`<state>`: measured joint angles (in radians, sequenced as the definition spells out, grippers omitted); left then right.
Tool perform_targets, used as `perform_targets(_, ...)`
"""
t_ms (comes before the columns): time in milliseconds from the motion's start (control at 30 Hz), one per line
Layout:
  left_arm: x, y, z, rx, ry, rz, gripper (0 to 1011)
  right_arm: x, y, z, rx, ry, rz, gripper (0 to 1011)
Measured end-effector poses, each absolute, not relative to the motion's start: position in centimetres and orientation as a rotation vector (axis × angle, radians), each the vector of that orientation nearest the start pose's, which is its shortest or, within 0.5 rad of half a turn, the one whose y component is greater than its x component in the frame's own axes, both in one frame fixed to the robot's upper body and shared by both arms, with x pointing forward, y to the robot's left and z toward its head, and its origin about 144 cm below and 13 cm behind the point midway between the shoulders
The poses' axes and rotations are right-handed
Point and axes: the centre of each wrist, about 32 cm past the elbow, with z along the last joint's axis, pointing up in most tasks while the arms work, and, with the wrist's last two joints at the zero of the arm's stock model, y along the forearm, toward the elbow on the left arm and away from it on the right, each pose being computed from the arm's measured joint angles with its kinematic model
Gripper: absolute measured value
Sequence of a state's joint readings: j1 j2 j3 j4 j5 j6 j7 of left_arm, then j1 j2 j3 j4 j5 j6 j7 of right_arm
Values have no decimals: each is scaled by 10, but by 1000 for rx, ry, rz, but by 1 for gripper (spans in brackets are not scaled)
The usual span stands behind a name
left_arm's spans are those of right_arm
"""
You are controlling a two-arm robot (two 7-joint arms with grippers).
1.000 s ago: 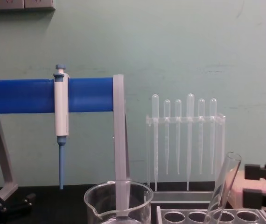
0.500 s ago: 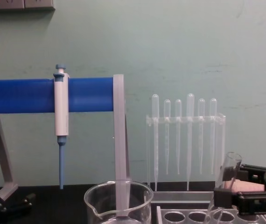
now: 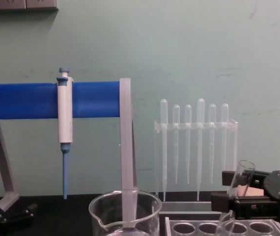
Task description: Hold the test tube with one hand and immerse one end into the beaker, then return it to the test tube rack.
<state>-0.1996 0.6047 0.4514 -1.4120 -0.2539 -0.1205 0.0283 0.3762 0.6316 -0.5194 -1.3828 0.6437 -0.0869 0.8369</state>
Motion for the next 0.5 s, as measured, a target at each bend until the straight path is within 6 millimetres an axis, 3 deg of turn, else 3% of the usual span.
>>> perform_targets(267, 489, 310, 1140, 304, -285, 1248, 1000, 531, -311, 1188, -74, -32, -434, 990)
perform_targets(500, 489, 310, 1140, 305, -285, 1248, 1000, 530, -312, 1188, -73, -33, -430, 817)
